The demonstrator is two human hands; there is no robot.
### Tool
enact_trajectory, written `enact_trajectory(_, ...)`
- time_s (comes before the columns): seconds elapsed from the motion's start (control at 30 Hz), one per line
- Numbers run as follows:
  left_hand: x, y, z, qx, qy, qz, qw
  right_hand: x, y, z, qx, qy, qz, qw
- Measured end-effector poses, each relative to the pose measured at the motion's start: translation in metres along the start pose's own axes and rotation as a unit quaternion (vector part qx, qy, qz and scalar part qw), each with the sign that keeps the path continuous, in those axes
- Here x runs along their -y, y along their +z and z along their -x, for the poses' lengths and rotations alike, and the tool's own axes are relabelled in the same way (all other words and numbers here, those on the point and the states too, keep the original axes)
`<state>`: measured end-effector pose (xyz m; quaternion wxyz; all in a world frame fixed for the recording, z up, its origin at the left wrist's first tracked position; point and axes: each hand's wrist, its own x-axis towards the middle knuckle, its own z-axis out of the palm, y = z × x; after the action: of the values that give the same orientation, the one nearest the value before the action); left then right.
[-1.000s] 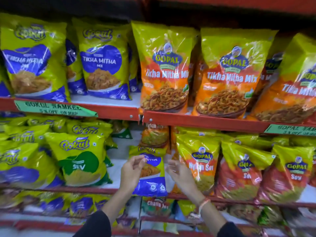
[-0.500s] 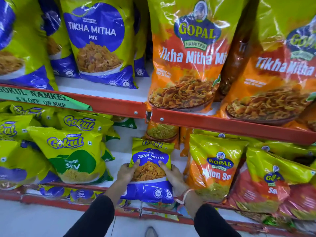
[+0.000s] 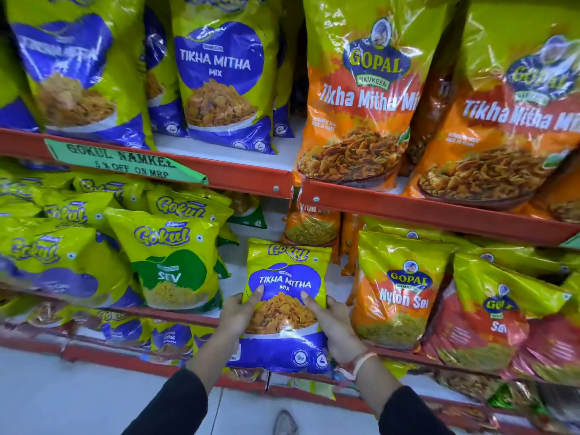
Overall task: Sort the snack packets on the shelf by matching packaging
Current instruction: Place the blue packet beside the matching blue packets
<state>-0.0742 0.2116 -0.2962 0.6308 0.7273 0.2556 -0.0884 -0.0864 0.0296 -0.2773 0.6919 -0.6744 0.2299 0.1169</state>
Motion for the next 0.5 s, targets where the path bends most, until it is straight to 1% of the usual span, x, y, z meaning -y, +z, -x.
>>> enact_trajectory(0.1,-0.001,-0.018,0.031,0.018,0.043,0.025,0.999,0.001,0.002,0.033,0.008,-0.032,-0.011,0.999)
enact_trajectory(0.27,-0.013,-0.043,0.088,-0.019,0.126,0.037,0.991,0.007,0.006,0.085,0.014,-0.11,-0.059,0.992)
enact_trajectory(0.4,-0.034,-0.058,0.124,-0.036,0.217,0.1,0.97,0.024,0.007,0.115,0.029,-0.175,-0.09,0.98)
enact_trajectory(0.5,-0.055,-0.07,0.144,-0.033,0.265,0.139,0.954,0.044,0.011,0.133,0.057,-0.227,-0.108,0.966)
